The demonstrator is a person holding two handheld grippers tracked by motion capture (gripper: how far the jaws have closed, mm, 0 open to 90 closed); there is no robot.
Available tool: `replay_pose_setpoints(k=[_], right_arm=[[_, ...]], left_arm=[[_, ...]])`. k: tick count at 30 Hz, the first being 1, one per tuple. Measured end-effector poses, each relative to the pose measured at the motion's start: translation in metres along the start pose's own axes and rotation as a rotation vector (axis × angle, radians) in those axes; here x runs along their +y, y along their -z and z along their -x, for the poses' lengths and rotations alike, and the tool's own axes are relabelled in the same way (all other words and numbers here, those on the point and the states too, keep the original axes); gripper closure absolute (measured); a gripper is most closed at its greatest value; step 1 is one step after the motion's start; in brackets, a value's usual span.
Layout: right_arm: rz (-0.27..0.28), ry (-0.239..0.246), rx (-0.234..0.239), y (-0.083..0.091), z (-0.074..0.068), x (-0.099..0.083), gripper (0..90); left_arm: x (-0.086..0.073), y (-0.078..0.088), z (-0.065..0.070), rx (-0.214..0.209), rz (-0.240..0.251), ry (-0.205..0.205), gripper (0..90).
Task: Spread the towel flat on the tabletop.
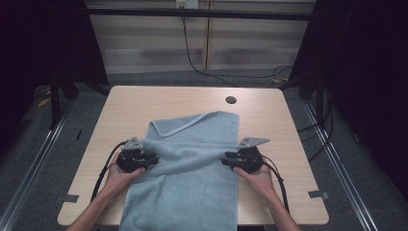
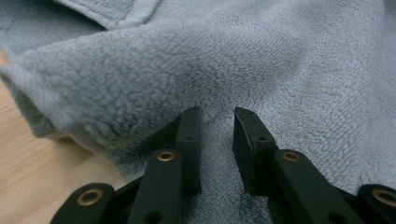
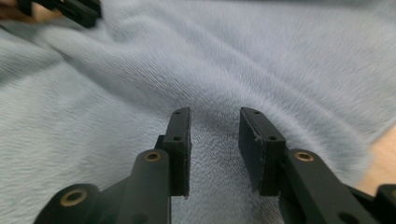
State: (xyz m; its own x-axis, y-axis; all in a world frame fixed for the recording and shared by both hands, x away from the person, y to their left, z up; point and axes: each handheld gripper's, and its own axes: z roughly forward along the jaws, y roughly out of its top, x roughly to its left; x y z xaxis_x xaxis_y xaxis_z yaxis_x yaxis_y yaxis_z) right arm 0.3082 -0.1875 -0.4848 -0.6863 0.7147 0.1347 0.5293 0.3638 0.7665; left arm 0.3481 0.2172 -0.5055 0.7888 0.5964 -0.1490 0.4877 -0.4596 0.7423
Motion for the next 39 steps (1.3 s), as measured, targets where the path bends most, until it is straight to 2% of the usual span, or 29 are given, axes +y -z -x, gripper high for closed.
replay_pose_setpoints(k=[2, 3, 5, 7, 9, 11, 13, 15, 18, 19, 21, 22, 24, 25, 26, 27, 28, 29, 30, 31, 33, 34, 36, 38, 39], right_arm=[[-0.035, -0.001, 0.007, -0.007, 0.0, -0.004, 62.8], [-0.051, 0.003, 0.007, -0.008, -0.002, -0.006, 62.3], [-0.097, 0.018, 0.017, -0.009, -0.009, -0.015, 60.7], [-0.073, 0.015, 0.031, -0.004, -0.016, -0.024, 60.8], [-0.085, 0.029, 0.045, 0.004, -0.024, -0.03, 60.9], [-0.082, 0.036, 0.058, 0.011, -0.033, -0.037, 61.0], [-0.092, 0.058, 0.069, 0.018, -0.044, -0.043, 61.0], [-0.11, 0.059, 0.109, 0.024, -0.052, -0.048, 61.1], [-0.123, 0.057, 0.141, 0.034, -0.059, -0.052, 60.9], [-0.098, 0.045, 0.148, 0.036, -0.059, -0.051, 61.1], [-0.055, 0.037, 0.126, 0.039, -0.053, -0.044, 63.3], [-0.035, 0.033, 0.114, 0.038, -0.05, -0.04, 64.5], [0.008, 0.019, 0.095, 0.035, -0.04, -0.028, 67.1], [0.016, 0.018, 0.078, 0.03, -0.034, -0.019, 67.8], [0.017, 0.022, 0.066, 0.024, -0.03, -0.013, 68.4], [0.011, 0.031, 0.052, 0.018, -0.026, -0.008, 68.4], [0.013, 0.03, 0.041, 0.011, -0.023, -0.004, 68.2], [0.012, 0.024, 0.038, 0.004, -0.019, -0.001, 67.7], [0.012, 0.017, 0.036, -0.003, -0.016, 0.002, 66.7], [0.009, 0.019, 0.024, -0.009, -0.013, 0.004, 65.3], [-0.002, 0.001, 0.02, -0.018, -0.009, 0.005, 63.4], [-0.016, 0.006, 0.016, -0.021, -0.009, 0.003, 62.9], [-0.056, 0.01, 0.018, -0.022, -0.01, -0.003, 62.2], [-0.08, 0.044, 0.007, -0.018, -0.015, -0.011, 61.1], [-0.082, 0.041, 0.015, -0.014, -0.018, -0.015, 60.9]], left_arm=[[-0.006, 0.005, 0.004, -0.016, 0.008, -0.005, 73.3], [-0.012, 0.01, 0.009, -0.036, 0.009, 0.017, 73.3], [-0.021, 0.019, 0.018, -0.062, -0.001, 0.008, 73.3], [-0.031, 0.029, 0.029, -0.081, -0.004, 0.003, 73.3], [-0.039, 0.038, 0.04, -0.122, -0.024, -0.002, 73.2], [-0.046, 0.045, 0.051, -0.146, -0.033, -0.011, 73.2], [-0.052, 0.051, 0.062, -0.195, -0.053, -0.008, 72.9], [-0.056, 0.055, 0.072, -0.216, -0.067, -0.031, 72.7], [-0.048, 0.057, 0.07, -0.247, -0.01, -0.029, 71.5], [-0.042, 0.056, 0.066, -0.224, 0.009, -0.041, 71.3], [-0.029, 0.051, 0.056, -0.208, 0.039, -0.019, 71.6], [-0.018, 0.045, 0.048, -0.17, 0.039, -0.023, 71.8], [-0.004, 0.03, 0.035, -0.125, 0.028, -0.026, 71.7], [0.002, 0.021, 0.029, -0.089, 0.018, -0.036, 71.7], [0.006, 0.013, 0.022, -0.086, 0.001, -0.021, 71.2], [0.008, 0.005, 0.017, -0.068, 0.013, -0.004, 71.0], [0.008, -0.002, 0.013, -0.035, 0.003, -0.007, 70.9], [0.007, -0.008, 0.009, -0.021, -0.014, -0.016, 70.9], [0.006, -0.01, 0.005, -0.032, 0.004, -0.012, 73.6], [0.006, -0.009, 0.003, -0.034, 0.005, 0.015, 74.5], [0.002, -0.006, 0.007, -0.044, 0.006, 0.004, 74.4], [0.0, -0.005, 0.011, -0.051, 0.006, -0.005, 74.3], [-0.003, -0.002, 0.018, -0.063, 0.002, -0.02, 74.3], [-0.007, 0.001, 0.026, -0.069, 0.0, -0.037, 74.3], [-0.01, 0.002, 0.029, -0.084, 0.007, -0.021, 73.8]])
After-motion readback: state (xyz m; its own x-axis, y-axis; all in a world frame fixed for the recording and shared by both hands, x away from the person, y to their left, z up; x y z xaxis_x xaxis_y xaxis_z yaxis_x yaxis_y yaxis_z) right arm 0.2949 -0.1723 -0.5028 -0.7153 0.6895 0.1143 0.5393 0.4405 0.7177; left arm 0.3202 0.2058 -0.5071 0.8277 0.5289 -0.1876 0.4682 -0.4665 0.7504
